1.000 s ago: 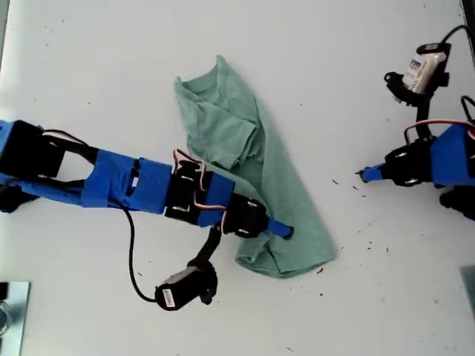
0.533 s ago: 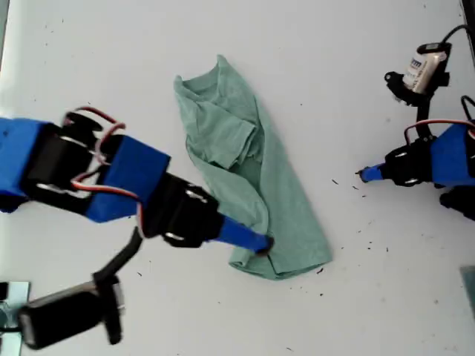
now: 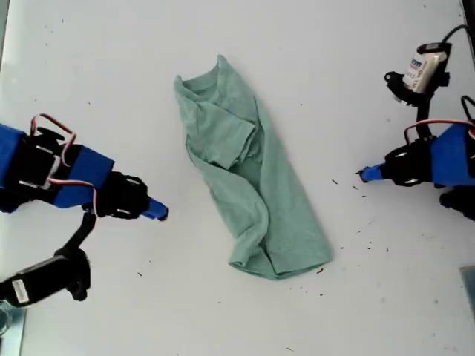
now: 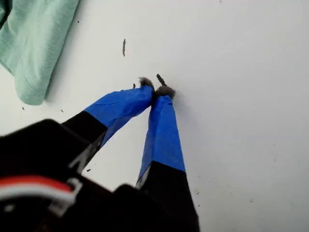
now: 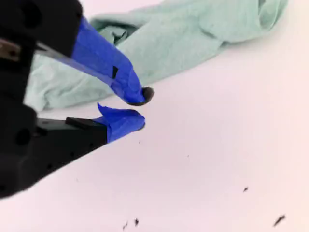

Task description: Fold t shirt

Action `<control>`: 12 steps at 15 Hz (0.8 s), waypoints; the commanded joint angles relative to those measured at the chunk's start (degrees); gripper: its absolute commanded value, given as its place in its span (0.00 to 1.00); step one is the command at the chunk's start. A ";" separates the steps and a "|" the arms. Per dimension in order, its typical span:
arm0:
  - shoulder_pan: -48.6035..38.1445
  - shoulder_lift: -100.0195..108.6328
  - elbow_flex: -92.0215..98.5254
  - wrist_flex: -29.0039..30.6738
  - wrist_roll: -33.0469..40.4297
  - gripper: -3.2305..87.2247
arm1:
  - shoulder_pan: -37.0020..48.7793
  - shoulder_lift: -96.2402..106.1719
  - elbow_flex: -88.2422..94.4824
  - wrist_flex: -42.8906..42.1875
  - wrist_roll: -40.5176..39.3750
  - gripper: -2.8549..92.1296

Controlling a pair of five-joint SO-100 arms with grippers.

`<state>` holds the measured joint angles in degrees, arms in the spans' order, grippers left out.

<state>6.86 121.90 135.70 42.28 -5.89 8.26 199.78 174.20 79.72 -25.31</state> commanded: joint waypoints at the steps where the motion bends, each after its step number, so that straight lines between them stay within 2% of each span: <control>1: -1.85 21.53 25.93 -6.33 -7.82 0.03 | 0.00 0.62 2.02 0.44 -0.35 0.05; 3: -1.93 37.71 36.21 -3.52 -10.55 0.03 | 0.18 0.62 2.02 0.44 -0.26 0.05; 5: -3.08 40.87 37.18 0.79 -10.55 0.03 | 0.44 0.53 2.11 0.44 -0.18 0.05; 7: -3.43 40.69 36.39 0.53 -10.28 0.03 | 0.00 0.44 1.93 0.44 0.79 0.05; 9: -3.34 33.49 25.75 -0.70 -6.77 0.03 | -3.52 -2.72 -2.81 -1.67 3.96 0.06; 11: -1.41 15.03 5.19 -0.53 -3.16 0.25 | -7.03 -20.65 -20.21 -4.75 6.42 0.24; 12: -0.09 1.85 -10.63 3.78 -0.53 0.28 | -8.35 -33.57 -33.05 -4.22 5.36 0.27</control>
<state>4.39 139.22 147.48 42.80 -9.32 2.11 181.67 159.26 76.99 -20.04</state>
